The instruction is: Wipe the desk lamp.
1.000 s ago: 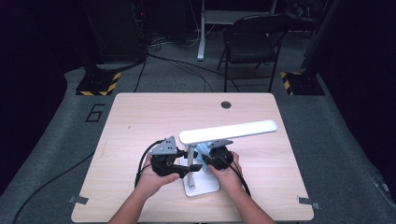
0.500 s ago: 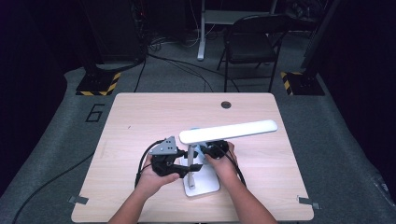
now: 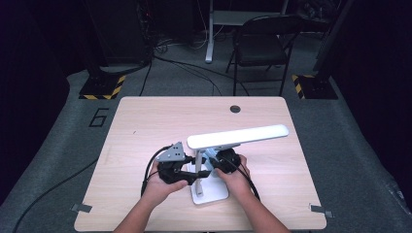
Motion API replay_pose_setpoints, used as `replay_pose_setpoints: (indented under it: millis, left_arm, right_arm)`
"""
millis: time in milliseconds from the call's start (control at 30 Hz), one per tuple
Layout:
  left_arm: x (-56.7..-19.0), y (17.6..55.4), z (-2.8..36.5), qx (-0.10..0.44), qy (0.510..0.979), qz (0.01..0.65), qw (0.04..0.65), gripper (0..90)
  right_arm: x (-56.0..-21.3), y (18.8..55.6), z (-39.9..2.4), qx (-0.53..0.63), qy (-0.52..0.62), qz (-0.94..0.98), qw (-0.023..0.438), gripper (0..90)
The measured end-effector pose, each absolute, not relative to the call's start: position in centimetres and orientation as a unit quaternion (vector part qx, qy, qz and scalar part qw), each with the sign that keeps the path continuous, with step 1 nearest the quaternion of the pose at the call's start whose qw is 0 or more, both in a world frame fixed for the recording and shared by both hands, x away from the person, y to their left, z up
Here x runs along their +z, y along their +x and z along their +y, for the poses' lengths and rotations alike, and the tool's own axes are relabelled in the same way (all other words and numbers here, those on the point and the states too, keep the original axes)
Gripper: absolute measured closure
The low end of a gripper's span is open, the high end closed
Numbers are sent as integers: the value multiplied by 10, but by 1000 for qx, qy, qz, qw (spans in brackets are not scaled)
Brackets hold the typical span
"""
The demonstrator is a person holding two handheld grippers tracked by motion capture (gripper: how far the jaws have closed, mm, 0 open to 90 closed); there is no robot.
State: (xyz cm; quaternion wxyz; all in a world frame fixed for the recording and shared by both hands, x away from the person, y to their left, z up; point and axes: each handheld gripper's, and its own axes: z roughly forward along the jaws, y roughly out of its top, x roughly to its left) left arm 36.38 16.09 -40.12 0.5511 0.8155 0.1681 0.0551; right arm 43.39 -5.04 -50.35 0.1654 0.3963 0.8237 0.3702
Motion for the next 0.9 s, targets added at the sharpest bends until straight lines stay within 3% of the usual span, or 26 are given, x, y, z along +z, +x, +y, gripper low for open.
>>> replay_pose_setpoints:
  millis: [600,900]
  left_arm:
    - [-402,364,161,49,813,170,554,498]
    - [-402,364,161,49,814,170,554,497]
  right_arm:
    - [-506,351,-82,385,347,843,143,664]
    - [-505,333,-81,376,331,853,146,664]
